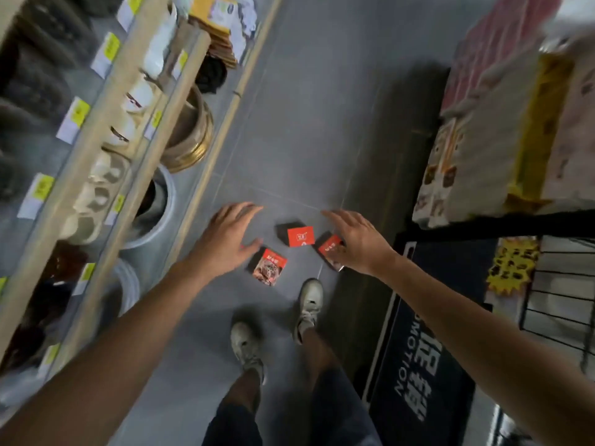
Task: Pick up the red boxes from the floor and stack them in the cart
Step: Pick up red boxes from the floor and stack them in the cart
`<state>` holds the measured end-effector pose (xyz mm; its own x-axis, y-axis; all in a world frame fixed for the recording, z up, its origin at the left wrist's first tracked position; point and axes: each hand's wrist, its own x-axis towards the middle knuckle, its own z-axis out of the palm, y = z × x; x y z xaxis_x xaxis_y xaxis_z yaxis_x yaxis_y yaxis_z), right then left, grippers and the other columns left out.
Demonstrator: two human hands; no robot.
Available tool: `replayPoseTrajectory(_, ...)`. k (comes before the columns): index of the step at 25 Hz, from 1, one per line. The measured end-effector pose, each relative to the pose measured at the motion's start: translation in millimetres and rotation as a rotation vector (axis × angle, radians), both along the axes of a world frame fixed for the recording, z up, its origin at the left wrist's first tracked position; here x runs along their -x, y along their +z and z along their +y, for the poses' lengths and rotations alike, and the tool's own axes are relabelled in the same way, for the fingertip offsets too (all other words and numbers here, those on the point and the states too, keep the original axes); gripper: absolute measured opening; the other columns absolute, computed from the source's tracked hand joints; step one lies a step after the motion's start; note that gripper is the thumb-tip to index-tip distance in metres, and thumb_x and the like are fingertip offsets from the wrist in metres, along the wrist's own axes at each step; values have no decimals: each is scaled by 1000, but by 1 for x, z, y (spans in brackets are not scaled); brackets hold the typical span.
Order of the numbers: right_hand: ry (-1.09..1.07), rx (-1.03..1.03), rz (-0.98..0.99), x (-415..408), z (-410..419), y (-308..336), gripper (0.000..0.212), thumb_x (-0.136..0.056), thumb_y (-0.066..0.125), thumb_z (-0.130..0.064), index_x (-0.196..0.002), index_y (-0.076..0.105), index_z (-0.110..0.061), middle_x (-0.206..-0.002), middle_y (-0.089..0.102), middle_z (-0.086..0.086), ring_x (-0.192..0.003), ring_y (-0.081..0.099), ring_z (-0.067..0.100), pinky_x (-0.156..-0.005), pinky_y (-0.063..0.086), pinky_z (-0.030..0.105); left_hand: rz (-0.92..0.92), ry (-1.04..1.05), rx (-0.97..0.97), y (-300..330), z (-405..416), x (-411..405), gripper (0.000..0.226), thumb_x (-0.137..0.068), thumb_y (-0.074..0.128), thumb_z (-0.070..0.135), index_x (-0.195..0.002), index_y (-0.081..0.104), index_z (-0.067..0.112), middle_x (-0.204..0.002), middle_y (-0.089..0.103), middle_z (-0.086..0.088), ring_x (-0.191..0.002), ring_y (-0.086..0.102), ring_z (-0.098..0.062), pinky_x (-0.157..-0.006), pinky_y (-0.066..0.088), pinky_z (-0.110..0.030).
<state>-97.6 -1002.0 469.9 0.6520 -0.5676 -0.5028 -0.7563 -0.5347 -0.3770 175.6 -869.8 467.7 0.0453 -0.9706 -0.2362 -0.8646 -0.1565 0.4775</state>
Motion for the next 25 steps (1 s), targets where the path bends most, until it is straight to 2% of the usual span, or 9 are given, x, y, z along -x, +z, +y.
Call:
replayPoseTrajectory(2,14,-22,16,-1,-7,-53,88,-92,70,-45,-160,17,-28,-166,22,1,-153,20,27,-125,14,41,15,14,-25,-55,1,5,68,-84,49,48,-138,51,7,-137,53,-12,-126,48,-33,-108,40,-45)
replayPoseTrajectory(5,24,-58,25,1,-6,-136,94,-89,73,-49,-161,16,-29,-165,24,1,-152,22,26,-124,13,40,31,16,-51,-142,17,10,64,-82,48,44,-132,56,4,-131,57,-16,-120,52,-36,-102,44,-47)
replayPoseTrajectory(11,45,-52,33,-4,0,-291,102,-82,80,-47,-161,19,-25,-164,28,1,-149,26,29,-122,21,45,70,37,-147,-294,53,5,68,-83,48,47,-138,51,7,-138,52,-15,-129,47,-38,-107,40,-55)
replayPoseTrajectory(15,40,-88,45,-14,-4,-403,107,-79,82,-48,-160,14,-29,-164,27,-2,-150,26,28,-122,27,53,71,64,-153,-387,69,3,70,-82,46,47,-139,50,6,-139,50,-13,-130,44,-33,-110,36,-48)
replayPoseTrajectory(19,5,-70,39,-21,-14,-486,117,-70,91,-40,-160,17,-25,-164,28,1,-149,24,29,-121,28,50,99,61,-173,-461,82,5,73,-83,46,48,-143,45,7,-146,44,-13,-138,39,-34,-111,37,-52)
replayPoseTrajectory(22,50,-18,77,-22,-17,-540,128,-62,95,-43,-161,15,-25,-165,24,2,-151,20,33,-122,24,54,127,79,-175,-511,96,7,72,-85,46,49,-145,43,9,-153,37,-13,-144,31,-33,-114,33,-50)
replayPoseTrajectory(25,80,26,96,-18,-19,-577,132,-56,98,-42,-159,17,-25,-162,28,2,-148,27,34,-120,28,57,173,115,-144,-540,107,10,69,-83,49,45,-142,46,10,-146,46,-10,-141,35,-28,-112,36,-48)
